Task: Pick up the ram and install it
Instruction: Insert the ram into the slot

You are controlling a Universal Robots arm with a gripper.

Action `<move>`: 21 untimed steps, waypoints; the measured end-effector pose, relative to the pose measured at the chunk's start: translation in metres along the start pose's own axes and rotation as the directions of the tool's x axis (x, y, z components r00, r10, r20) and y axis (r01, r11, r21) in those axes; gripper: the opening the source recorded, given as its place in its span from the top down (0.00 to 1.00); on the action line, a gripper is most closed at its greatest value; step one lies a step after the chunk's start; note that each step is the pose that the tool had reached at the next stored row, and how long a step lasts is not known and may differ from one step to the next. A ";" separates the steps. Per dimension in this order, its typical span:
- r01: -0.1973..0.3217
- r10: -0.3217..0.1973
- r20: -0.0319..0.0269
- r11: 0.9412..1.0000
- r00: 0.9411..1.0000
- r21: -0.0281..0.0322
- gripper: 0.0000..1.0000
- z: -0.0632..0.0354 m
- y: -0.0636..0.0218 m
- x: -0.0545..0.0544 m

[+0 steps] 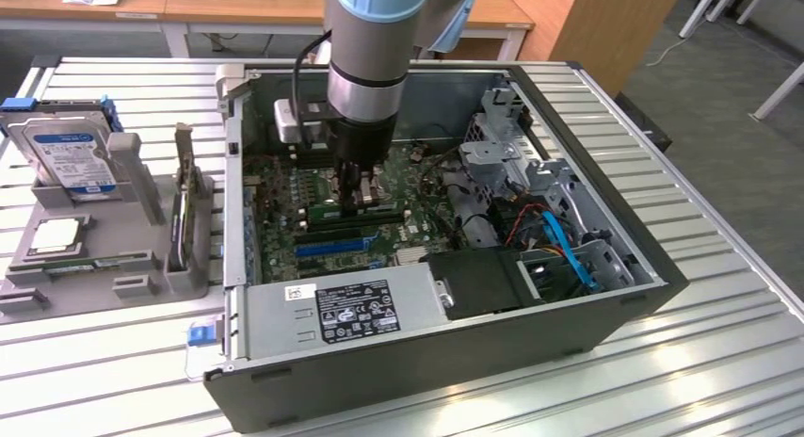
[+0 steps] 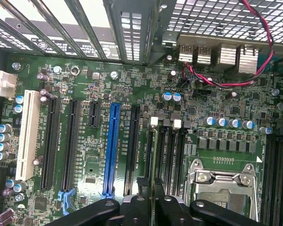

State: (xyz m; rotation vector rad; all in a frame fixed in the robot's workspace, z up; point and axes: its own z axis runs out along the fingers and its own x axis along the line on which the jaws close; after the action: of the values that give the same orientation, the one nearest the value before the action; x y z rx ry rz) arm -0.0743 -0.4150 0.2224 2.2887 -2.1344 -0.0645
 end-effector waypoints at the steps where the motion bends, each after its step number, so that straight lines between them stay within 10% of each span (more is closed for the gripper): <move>1: 0.000 0.000 0.000 1.000 1.000 0.000 0.86 0.0000 0.0000 0.000; 21: 0.000 0.000 0.000 1.000 1.000 0.000 0.86 0.0000 -0.0012 0.002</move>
State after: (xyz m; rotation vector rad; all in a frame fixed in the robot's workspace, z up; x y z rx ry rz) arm -0.0729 -0.4169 0.2223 2.2888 -2.1344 -0.0646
